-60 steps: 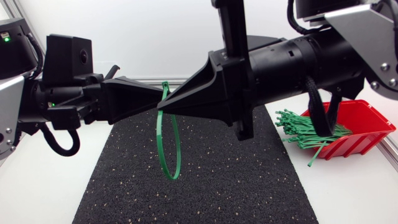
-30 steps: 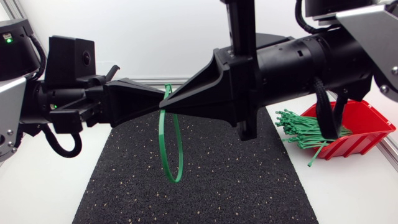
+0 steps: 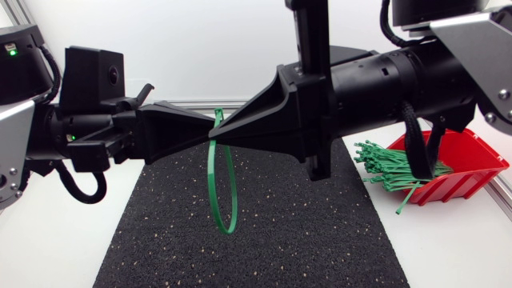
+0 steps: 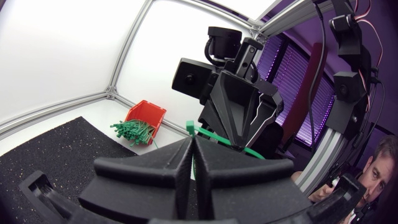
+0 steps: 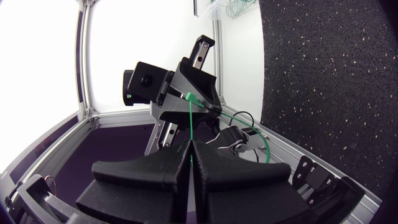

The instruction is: Take a green cable tie from the red box, thread the tail through the head to close it, then place it in the transparent bin on the left.

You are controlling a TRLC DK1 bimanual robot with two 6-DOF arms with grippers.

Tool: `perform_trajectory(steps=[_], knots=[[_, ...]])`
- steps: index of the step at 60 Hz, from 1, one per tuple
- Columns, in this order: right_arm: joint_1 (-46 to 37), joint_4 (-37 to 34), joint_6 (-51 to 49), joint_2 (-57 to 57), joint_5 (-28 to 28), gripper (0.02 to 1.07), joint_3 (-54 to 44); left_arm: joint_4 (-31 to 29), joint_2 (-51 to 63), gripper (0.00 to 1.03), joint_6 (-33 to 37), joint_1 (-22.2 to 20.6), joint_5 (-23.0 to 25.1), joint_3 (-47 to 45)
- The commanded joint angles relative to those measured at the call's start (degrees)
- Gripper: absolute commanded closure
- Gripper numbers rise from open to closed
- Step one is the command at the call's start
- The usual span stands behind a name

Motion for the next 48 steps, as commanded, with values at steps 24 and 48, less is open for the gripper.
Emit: perform_trajectory(steps=[24, 48], knots=[[-1.30, 1.01, 3.61, 2.64, -0.14, 1.01, 1.02, 0.05, -2.34, 1.00, -1.50, -2.61, -0.44, -1.66], [-3.50, 1.27, 4.40, 3.25, -0.23, 1.01, 3.57, -0.21, -3.57, 1.00, -1.85, -2.79, -0.62, -1.84]])
